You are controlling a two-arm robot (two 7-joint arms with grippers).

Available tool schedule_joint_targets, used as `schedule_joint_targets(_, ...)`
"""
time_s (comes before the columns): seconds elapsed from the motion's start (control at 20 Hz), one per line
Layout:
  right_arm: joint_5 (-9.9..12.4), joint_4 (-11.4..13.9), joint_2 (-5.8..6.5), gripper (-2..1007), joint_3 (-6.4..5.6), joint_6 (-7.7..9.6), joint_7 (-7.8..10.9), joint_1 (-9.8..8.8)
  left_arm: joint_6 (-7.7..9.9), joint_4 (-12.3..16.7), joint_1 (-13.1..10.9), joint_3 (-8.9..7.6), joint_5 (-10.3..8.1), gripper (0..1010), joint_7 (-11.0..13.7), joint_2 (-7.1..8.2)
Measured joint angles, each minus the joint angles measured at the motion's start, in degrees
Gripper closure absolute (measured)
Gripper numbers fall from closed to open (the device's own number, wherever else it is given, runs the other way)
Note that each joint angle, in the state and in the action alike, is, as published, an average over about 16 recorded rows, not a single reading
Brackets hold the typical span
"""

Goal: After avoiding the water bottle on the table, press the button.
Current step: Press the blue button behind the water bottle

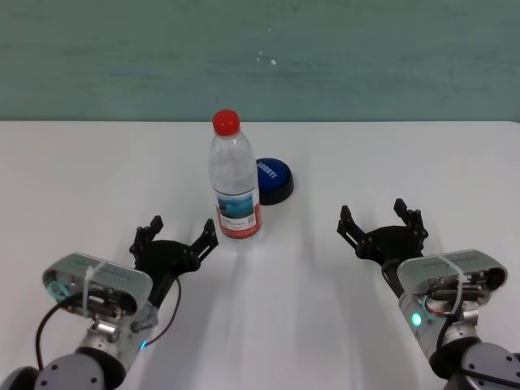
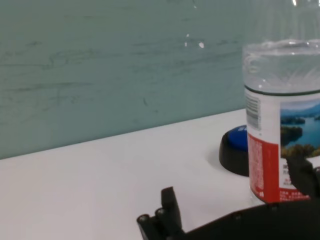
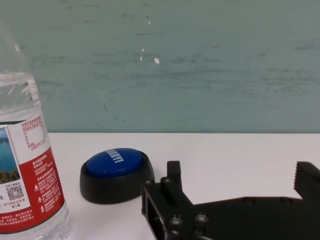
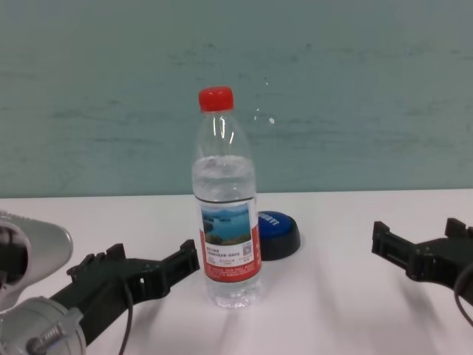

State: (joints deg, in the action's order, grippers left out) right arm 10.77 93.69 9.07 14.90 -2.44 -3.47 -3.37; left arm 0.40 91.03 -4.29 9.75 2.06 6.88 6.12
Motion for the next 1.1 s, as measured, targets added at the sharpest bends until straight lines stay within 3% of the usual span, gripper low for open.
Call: schedule_joint_targets(1.1,0.0,0.0,0.0,2,0.0,0.0,0.0,0.0,0.16,-1.28,1.51,0.18,0.17,6,0.06,0.02)
